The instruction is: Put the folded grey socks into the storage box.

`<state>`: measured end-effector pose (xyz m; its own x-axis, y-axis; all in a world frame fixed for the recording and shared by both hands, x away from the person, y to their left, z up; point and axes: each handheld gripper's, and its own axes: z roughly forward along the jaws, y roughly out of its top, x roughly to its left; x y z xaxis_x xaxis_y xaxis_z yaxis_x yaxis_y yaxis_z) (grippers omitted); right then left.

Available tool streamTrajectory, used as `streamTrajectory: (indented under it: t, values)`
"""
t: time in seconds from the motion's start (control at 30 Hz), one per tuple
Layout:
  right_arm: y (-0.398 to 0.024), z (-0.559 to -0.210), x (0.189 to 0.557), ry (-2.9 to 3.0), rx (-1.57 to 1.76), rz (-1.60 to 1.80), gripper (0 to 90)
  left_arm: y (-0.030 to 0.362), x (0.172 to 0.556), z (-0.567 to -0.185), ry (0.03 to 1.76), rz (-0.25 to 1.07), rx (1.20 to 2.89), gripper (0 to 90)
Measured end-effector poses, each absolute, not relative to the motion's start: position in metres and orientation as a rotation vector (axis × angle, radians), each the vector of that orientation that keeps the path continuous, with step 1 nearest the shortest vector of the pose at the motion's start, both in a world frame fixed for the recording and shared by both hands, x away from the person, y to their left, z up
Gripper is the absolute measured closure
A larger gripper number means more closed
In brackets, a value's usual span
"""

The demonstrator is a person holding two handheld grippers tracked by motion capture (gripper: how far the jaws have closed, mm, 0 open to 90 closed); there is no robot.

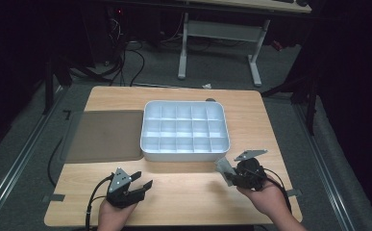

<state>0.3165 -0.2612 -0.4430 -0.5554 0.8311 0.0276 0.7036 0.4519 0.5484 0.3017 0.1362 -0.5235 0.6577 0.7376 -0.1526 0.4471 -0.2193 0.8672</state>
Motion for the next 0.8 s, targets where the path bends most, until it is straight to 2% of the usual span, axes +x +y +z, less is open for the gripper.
streamTrajectory:
  t: [0.33,0.8]
  values:
    - [-0.262,-0.416,0.330,2.442,1.339,0.766,70.3,0.132,0.303,-0.523,0.921,0.350,1.869,42.6]
    - [-0.255,-0.402,0.379,2.433,1.440,0.756,70.1,0.135,0.301,-0.522,0.923,0.342,1.862,42.5]
